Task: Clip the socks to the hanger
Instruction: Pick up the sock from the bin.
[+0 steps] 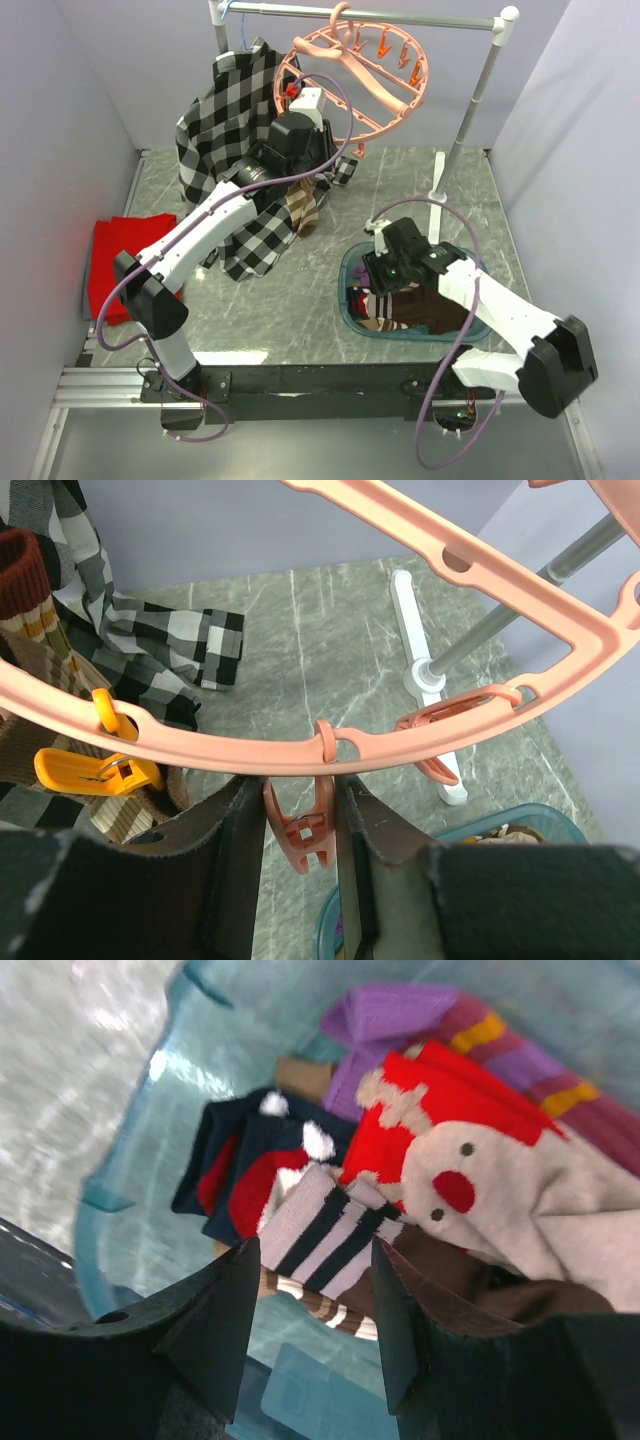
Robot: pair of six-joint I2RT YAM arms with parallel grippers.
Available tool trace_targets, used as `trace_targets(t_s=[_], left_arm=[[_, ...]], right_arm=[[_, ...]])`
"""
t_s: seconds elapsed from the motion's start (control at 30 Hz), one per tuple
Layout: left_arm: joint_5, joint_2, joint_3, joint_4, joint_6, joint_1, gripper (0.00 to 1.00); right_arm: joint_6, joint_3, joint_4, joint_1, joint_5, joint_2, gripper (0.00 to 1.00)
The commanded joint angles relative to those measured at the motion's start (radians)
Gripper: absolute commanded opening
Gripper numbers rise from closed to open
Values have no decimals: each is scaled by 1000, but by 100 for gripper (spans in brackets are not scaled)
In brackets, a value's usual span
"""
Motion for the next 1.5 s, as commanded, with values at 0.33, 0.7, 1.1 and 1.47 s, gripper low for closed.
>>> trace_targets(t_s=[0.33,0.7,1.1,1.47], left_arm=[[18,1,70,-16,17,3,1],[14,2,73,-16,19,4,1],[13,1,78,-18,25,4,1],[22,6,85,-16,22,3,1]], right_arm=[[-31,68,-82,70,5,261,51],[-3,76,-85,78,176,261,1],[-9,113,-50,-103,244,-13,0],[-28,127,150,-195,38,-260,0]])
